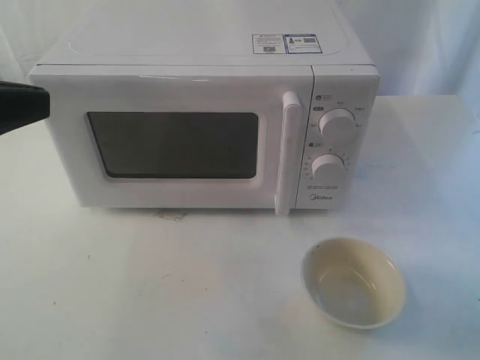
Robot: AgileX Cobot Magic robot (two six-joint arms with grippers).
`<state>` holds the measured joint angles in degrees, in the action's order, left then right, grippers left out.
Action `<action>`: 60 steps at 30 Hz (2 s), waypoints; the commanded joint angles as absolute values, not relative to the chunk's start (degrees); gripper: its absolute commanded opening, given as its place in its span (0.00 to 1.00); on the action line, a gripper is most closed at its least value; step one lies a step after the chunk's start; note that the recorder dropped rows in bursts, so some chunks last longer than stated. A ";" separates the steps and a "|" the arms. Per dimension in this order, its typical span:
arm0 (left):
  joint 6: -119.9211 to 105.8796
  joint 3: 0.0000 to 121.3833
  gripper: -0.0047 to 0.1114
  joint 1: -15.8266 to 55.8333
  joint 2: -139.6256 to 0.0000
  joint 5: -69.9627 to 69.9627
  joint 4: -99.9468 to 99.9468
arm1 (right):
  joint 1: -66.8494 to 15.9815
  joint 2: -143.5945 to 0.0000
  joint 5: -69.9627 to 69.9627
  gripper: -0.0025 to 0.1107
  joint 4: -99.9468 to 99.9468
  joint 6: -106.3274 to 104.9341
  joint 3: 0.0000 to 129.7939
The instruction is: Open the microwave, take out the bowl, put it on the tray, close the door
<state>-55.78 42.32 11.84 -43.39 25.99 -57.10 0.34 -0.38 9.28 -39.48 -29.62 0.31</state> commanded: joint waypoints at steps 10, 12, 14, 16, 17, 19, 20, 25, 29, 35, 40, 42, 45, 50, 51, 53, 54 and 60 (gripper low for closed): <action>-55.47 42.13 0.04 12.15 -42.81 26.51 -57.89 | 0.65 0.00 19.36 0.02 2.57 6.06 0.00; -55.47 42.13 0.04 12.15 -42.81 26.51 -57.89 | 0.65 0.00 19.36 0.02 2.58 6.18 0.00; -55.47 42.13 0.04 12.15 -42.81 26.51 -57.89 | 0.65 0.00 19.36 0.02 2.48 6.20 0.00; -55.47 42.13 0.04 12.15 -42.81 26.51 -57.89 | 0.65 0.00 19.36 0.02 2.48 6.20 0.00; -55.47 42.13 0.04 12.15 -42.81 26.51 -57.89 | 0.65 0.00 19.36 0.02 2.48 6.20 0.00; -55.47 42.13 0.04 12.15 -42.81 26.51 -57.89 | 0.65 0.00 19.36 0.02 2.48 6.20 0.00; -55.47 42.13 0.04 12.15 -42.81 26.51 -57.89 | 0.65 0.00 19.36 0.02 2.48 6.20 0.00; -55.47 42.13 0.04 12.15 -42.81 26.51 -57.89 | 0.65 0.00 19.36 0.02 2.48 6.20 0.00; -55.47 42.13 0.04 12.15 -42.81 26.51 -57.89 | 0.65 0.00 19.36 0.02 2.48 6.20 0.00; -55.47 42.13 0.04 12.15 -42.81 26.51 -57.89 | 0.65 0.00 19.36 0.02 2.48 6.20 0.00; -56.99 43.39 0.04 12.15 -42.67 26.63 -49.91 | 0.65 0.00 19.36 0.02 2.48 6.20 0.00; -55.80 44.11 0.04 11.96 -41.92 26.56 -44.29 | 0.65 0.00 19.36 0.02 2.48 6.20 0.00; -49.79 44.11 0.04 10.27 -36.42 27.85 -34.44 | 0.65 0.00 19.36 0.02 2.48 6.20 0.00; -28.10 44.11 0.04 6.46 -23.89 34.65 -12.64 | 0.65 0.00 19.24 0.02 2.38 6.20 0.00; -22.54 44.11 0.04 5.73 -20.86 37.26 -8.50 | 0.65 0.00 19.24 0.02 2.38 6.20 0.00; -12.07 44.11 0.04 4.76 -15.25 42.55 -2.36 | 0.65 0.00 19.24 0.02 2.38 6.20 0.00; -8.20 43.99 0.04 4.43 -12.70 45.22 0.00 | 0.65 0.00 19.24 0.02 2.38 6.20 0.00; -3.43 43.99 0.04 4.00 -3.98 55.40 3.18 | 0.65 0.00 19.24 0.02 2.38 6.20 0.00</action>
